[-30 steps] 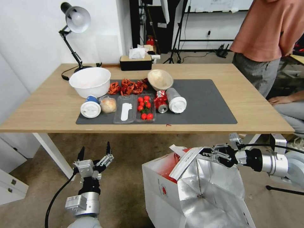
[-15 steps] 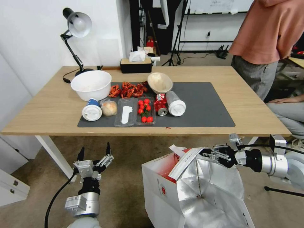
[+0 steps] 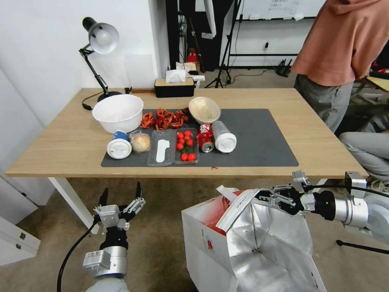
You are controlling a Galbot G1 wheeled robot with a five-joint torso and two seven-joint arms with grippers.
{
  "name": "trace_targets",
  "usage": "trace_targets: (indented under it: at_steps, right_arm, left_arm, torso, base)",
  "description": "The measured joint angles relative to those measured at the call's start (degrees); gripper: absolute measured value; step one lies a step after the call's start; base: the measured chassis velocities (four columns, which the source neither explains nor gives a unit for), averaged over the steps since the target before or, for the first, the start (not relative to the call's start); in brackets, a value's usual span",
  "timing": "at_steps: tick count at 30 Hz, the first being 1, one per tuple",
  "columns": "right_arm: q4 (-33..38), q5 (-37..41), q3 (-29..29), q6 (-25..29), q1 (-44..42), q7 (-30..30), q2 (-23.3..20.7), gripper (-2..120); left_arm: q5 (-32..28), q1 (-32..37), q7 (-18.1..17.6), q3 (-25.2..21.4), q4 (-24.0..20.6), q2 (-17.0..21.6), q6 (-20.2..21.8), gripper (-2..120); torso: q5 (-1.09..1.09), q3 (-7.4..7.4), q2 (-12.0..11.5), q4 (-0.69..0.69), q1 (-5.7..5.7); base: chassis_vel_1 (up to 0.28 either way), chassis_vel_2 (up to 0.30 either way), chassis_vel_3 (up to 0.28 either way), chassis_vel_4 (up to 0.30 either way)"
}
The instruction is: Pick up the food delivery bag from the floor and place it on the table.
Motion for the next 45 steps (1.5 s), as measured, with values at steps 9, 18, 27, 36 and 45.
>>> trace_targets:
  at_steps: [9, 18, 27, 36, 45]
  right_arm:
    - [0.00, -0.14, -0.20, 0.04, -0.01, 0.00, -0.03, 0]
    - [-0.17, -0.34, -0.56, 0.13, 0.00, -0.29, 0.10, 0]
    - [-0.87, 0.75, -0.40, -0.08, -0.12, -2.25, -0.29, 0]
    - [-0.82, 6.61, 1.74, -1.08, -1.18, -2.59, -4.19, 0]
    - [-0.44, 15.11, 3.91, -2.15, -1.61, -3.26, -9.85, 0]
  left_arm:
    - [-1.06, 0.23, 0.34, 0.37, 0.31, -0.27, -0.59, 100]
    - [-0.44, 0.35, -0.05, 0.14, 0.37, -0.27, -0.65, 100]
    - [-0.20, 0.28, -0.09, -0.04, 0.42, -0.24, -0.66, 100]
    - [0.05, -0.17, -0.76, -0.14, 0.46, -0.02, -0.66, 100]
    - [-0.13, -0.38, -1.41, -0.62, 0.10, 0.43, -0.66, 100]
  torso:
    - [0.00, 0.72, 1.24, 0.01, 0.54]
    - [0.00, 0.64, 1.08, 0.00, 0.47]
    - [0.00, 0.52, 0.86, 0.00, 0.37]
    - [0.00, 0.43, 0.72, 0.00, 0.30]
    - [0.00, 0.38, 0.61, 0.00, 0.27]
  base:
    - [0.000, 0.000, 0.000, 0.000]
    - [0.000, 0.000, 0.000, 0.000]
    - [0.000, 0.000, 0.000, 0.000]
    - [0.000, 0.000, 0.000, 0.000]
    - [0.000, 0.000, 0.000, 0.000]
